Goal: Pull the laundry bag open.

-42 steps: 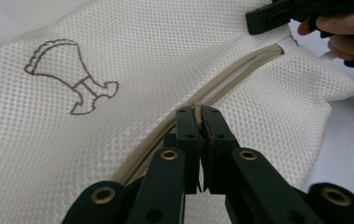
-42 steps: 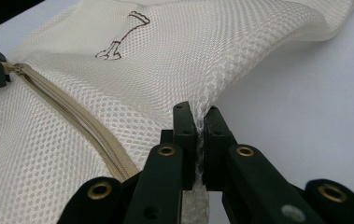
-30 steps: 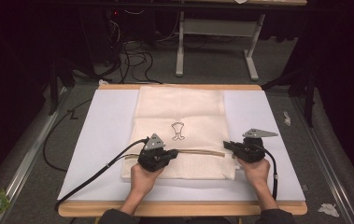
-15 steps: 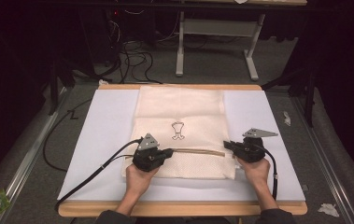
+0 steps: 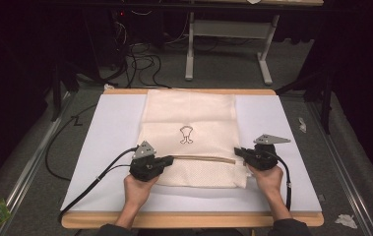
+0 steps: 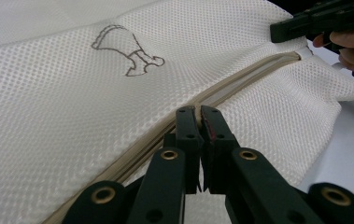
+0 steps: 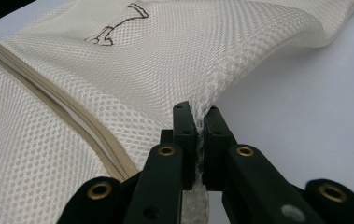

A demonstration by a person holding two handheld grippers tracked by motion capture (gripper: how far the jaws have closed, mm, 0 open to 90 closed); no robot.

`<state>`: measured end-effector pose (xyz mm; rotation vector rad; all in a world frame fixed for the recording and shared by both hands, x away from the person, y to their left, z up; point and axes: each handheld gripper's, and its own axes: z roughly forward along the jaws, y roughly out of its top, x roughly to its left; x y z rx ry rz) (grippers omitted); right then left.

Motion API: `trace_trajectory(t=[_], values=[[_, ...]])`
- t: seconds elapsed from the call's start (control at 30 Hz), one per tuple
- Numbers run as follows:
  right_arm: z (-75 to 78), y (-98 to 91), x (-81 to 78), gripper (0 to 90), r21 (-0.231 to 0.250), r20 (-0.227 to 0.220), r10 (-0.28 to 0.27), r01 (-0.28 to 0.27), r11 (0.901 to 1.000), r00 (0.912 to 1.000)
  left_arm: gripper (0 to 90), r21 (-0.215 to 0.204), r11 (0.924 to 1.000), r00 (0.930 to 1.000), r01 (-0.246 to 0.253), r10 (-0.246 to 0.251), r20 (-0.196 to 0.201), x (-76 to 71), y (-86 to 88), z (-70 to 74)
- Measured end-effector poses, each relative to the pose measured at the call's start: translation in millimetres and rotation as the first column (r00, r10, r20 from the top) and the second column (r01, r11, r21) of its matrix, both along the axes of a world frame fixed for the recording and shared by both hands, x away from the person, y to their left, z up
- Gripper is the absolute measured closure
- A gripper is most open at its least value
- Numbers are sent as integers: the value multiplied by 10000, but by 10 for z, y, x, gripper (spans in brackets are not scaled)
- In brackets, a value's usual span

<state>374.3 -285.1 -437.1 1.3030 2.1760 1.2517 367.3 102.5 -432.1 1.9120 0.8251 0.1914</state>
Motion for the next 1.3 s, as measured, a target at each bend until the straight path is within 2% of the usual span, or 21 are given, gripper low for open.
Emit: trace_trajectory(t=[0.13, 0.6, 0.97, 1.3], values=[[-6, -21, -7, 877, 28, -100, -53, 53, 10000, 9999, 870, -80, 9999, 9999, -89, 88, -59, 0, 49, -9], [-11, -31, -7, 877, 56, -28, -122, 122, 9999, 9999, 870, -261, 9991, 9995, -324, 323, -32, -10, 172, 12], [-15, -29, -13, 877, 65, -51, -67, 67, 10000, 10000, 870, -280, 9987, 9991, -419, 421, 35, -37, 197, -3], [-26, -42, -10, 876, 5, -30, -135, 135, 9999, 9999, 870, -363, 9958, 9965, -836, 837, -1, -62, 376, -14]])
